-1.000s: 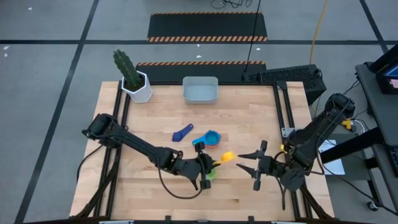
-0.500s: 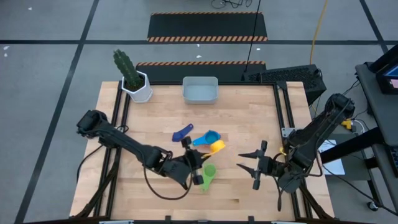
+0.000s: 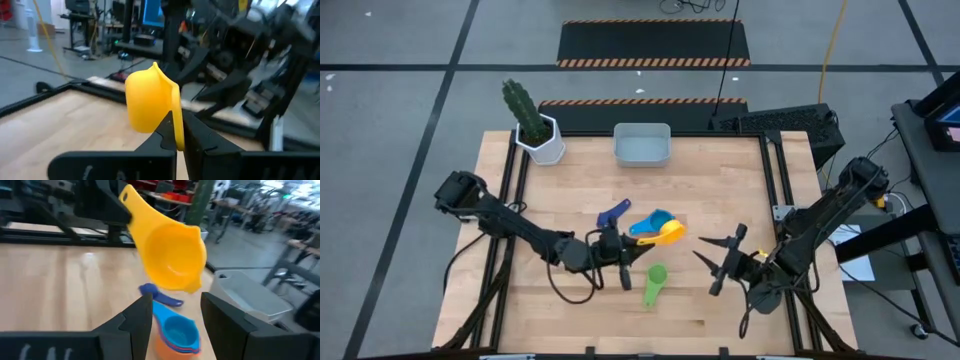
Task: Nest measuring cups in basket
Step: Stack the yellow measuring cup on top of the light blue measuring cup
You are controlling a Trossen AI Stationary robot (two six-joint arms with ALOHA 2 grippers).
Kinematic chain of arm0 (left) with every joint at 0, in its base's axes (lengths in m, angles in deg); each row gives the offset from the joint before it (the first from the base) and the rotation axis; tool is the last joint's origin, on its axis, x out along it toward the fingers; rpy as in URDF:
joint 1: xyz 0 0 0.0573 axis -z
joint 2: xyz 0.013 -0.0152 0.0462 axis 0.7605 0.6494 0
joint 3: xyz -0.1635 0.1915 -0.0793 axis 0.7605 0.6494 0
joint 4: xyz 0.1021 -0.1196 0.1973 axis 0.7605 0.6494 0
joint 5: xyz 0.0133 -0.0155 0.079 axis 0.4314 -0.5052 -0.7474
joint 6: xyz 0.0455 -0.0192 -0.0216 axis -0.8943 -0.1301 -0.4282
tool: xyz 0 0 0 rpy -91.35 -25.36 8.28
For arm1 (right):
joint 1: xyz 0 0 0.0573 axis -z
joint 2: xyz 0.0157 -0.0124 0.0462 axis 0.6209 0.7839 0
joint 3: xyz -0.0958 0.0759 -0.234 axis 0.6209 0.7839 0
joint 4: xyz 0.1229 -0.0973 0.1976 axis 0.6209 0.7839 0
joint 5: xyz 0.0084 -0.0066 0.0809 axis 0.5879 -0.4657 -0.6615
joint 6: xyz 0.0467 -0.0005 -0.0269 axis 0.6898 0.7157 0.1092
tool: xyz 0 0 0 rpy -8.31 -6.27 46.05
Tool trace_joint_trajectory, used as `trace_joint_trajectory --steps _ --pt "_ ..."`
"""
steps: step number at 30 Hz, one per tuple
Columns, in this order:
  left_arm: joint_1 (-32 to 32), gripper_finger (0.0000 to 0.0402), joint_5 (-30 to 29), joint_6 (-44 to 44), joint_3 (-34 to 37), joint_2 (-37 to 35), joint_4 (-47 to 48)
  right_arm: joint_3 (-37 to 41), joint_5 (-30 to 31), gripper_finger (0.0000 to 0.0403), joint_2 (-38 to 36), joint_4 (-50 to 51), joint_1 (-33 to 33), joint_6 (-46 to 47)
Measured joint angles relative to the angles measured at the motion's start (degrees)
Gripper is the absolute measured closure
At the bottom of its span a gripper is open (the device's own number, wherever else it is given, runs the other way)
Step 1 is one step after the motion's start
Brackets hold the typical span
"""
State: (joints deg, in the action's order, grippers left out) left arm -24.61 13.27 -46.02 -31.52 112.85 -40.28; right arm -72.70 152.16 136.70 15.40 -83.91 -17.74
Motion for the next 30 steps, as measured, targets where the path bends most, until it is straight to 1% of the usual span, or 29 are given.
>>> trace_joint_trajectory --steps 2,5,8,15,17,22,26,30 --pt "-0.7 0.0391 1.45 1.32 1.43 0.26 -1.39 0.0 0.43 0.0241 0.34 -0.02 0.25 -0.72" --pt "-1.31 0.039 3.03 3.17 1.65 1.15 -3.37 0.0 1.19 0.0241 0.48 0.26 0.7 -0.87" --pt "-1.09 0.0395 3.67 3.02 1.65 1.52 -3.93 0.0 1.45 0.0241 0.43 0.15 1.19 -0.85" --pt "-1.25 0.0393 4.2 4.52 0.91 4.52 -8.1 1.6 1.51 0.0241 0.43 0.1 1.78 0.26" --pt "-1.15 0.0395 4.7 3.9 1.1 4.96 -7.4 2.15 1.58 0.0241 0.45 0.12 2.16 0.8" --pt "-1.62 0.039 5.38 4.2 1.1 5.86 -9.13 2.54 -0.27 0.0241 0.43 -0.05 3.34 1.08" --pt "-2.09 0.0395 7.57 4.29 1.08 5.87 -9.66 2.54 -1.55 0.0241 0.43 -0.04 3.97 1.02" --pt "-2.07 0.0391 8.28 5.49 1.08 5.87 -9.68 2.54 -1.57 0.0241 0.43 0.0 4.33 0.92"
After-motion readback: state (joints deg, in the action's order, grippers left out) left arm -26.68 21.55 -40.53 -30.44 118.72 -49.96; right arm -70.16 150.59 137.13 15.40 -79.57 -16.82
